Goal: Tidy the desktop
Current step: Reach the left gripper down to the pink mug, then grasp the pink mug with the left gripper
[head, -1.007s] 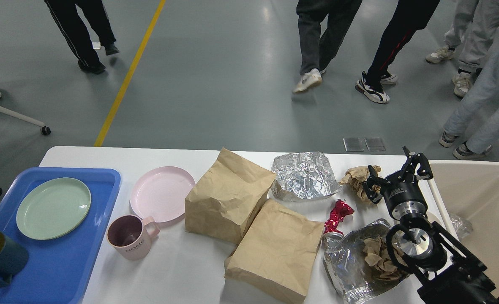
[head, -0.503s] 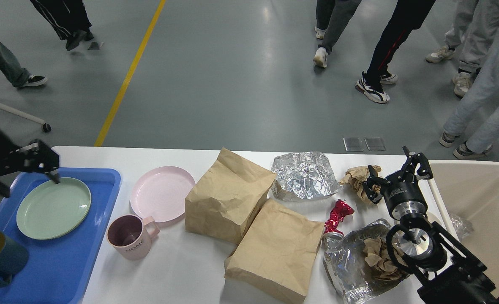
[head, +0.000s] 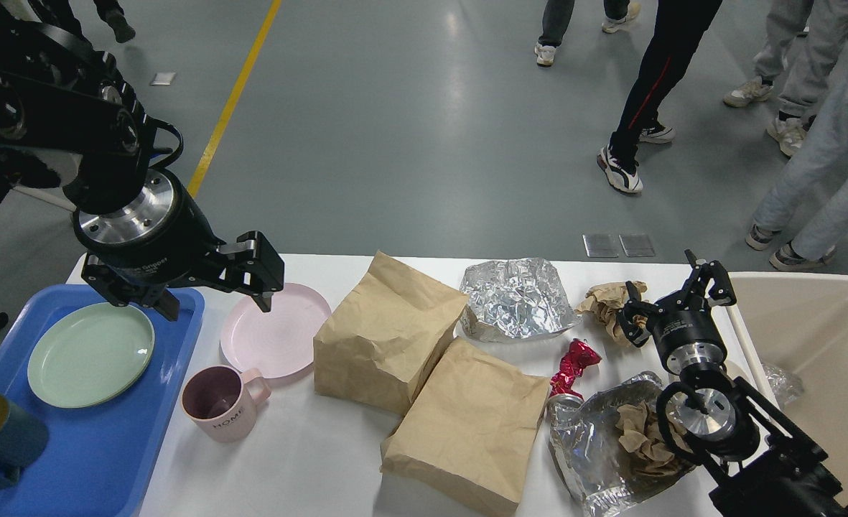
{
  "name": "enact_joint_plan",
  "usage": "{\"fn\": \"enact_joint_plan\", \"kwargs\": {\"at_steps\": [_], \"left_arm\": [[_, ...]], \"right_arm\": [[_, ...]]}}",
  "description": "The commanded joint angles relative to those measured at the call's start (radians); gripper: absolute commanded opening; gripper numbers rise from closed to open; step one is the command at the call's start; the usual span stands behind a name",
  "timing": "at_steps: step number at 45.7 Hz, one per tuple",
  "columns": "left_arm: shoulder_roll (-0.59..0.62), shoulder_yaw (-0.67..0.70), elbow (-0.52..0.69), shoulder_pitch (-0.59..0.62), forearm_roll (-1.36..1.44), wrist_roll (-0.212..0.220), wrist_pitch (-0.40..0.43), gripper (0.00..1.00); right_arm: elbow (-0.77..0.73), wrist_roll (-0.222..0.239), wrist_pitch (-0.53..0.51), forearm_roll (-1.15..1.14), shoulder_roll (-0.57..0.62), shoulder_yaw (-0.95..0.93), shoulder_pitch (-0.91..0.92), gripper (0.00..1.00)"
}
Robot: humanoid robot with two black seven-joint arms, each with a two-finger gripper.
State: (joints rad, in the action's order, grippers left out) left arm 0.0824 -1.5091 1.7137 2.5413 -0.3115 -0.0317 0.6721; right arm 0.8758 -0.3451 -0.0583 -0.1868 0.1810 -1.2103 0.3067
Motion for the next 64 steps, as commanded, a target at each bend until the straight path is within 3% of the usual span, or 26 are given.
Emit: {"fn": "enact_joint_plan", "kwargs": {"at_steps": [1,16,29,49,64], "left_arm": [[-0.012,-0.003,0.027,0.016,-0.026,-0.027,0.001,0.96],[-0.013,-0.008,0.009,-0.101,-0.020,-0.037,-0.014,0.96],[0.033,-0.054,-0.069,-0.372,-0.031,-0.030,-0.219,0.94],[0.184,-0.013,-0.330,-0.815,-0.078,-0.024,-0.368,0.91],[0.192,0.076,-0.439,-0.986,-0.070,-0.020,-0.479,0.91]], "right_arm": [[0.000,0.000,0.000,0.000,0.000,0.000,0.000,1.00],[0.000,0.000,0.000,0.000,0.000,0.000,0.000,1.00],[0.002,0.000,0.000,0.000,0.000,0.000,0.000,1.00],[0.002,0.000,0.000,0.000,0.000,0.000,-0.001,1.00],[0.002,0.000,0.000,0.000,0.000,0.000,0.000,1.00]]}}
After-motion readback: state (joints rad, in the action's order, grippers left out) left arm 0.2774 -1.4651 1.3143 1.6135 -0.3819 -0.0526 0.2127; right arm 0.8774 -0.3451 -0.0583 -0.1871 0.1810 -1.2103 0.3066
